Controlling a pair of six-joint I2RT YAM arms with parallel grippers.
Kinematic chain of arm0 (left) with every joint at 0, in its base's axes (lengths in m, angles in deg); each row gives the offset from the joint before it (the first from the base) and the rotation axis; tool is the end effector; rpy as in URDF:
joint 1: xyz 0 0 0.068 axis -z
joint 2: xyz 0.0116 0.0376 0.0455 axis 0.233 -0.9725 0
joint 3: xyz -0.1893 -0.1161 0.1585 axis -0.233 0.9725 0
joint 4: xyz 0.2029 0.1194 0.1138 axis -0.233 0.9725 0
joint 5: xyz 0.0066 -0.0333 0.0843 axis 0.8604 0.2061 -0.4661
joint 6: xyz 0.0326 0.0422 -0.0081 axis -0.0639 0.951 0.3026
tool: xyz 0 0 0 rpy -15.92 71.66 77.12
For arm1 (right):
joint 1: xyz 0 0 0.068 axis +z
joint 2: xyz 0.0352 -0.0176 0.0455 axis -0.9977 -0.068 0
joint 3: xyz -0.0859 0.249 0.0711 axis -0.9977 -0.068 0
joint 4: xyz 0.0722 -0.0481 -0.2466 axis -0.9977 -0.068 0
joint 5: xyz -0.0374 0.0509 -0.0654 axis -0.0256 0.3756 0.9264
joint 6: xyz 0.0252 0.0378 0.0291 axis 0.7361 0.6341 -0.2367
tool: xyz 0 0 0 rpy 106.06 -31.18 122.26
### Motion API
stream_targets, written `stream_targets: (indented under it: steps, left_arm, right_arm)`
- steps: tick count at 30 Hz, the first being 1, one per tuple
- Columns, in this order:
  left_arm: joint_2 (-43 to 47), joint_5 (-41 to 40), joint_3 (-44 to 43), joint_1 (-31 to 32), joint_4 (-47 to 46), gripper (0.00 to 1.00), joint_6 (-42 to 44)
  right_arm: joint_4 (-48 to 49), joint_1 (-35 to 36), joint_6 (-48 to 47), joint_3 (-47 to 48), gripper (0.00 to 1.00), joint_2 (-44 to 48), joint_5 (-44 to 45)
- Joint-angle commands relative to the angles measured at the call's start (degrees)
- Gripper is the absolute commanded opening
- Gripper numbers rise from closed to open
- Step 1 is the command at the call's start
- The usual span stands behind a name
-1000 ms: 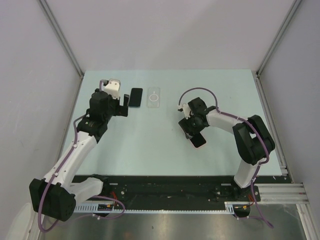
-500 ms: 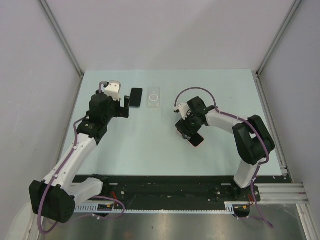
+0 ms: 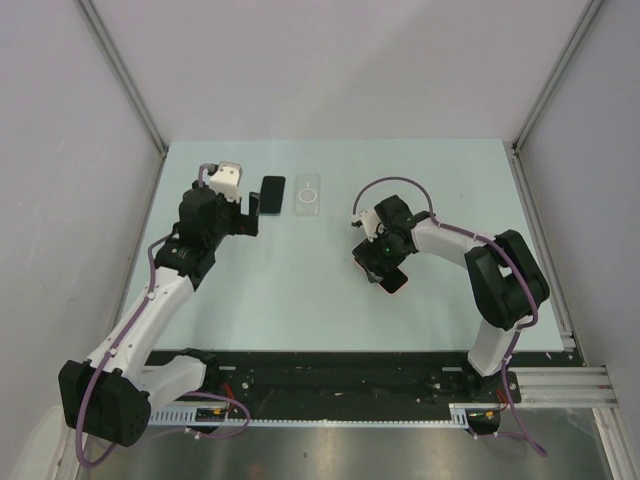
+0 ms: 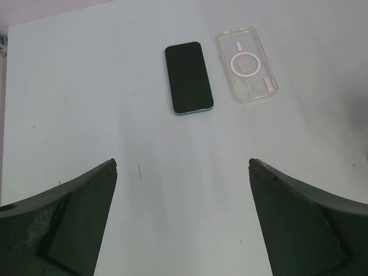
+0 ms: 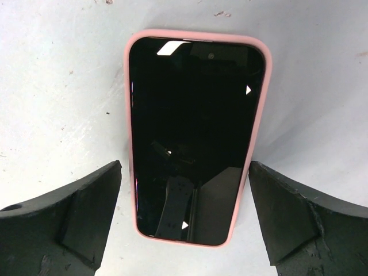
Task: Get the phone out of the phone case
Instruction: Pick up the phone at the center of the board.
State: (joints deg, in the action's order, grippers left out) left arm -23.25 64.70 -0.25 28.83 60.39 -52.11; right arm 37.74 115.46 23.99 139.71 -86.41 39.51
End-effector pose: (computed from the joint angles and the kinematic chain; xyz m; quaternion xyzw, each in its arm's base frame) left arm 0.2345 -0.0610 0.3197 0.1086 0.8173 -0.0208 0.5655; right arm 0.2990 0.1765 0.1666 -0.3966 0.8906 0.1205 0.1872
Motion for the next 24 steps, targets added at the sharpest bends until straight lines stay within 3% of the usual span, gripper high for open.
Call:
stream_targets:
  steps: [1, 10, 24]
  left_arm:
    - [0.4, 0.6, 0.6, -0.5, -2.3, 1.0, 0.1]
    - [0.0, 1.1, 0.7, -0.5, -2.3, 1.0, 0.0]
    - [0.0, 1.1, 0.4, -0.4, -2.3, 1.0, 0.9]
  right_arm:
    - [-1.8, 0.9, 0.5, 0.6, 0.95, -1.1, 1.3]
    - [-0.3, 1.7, -1.3, 0.4, 0.89, -3.8, 1.2]
    - [-9.0, 2.5, -3.2, 2.1, 0.87, -8.1, 1.7]
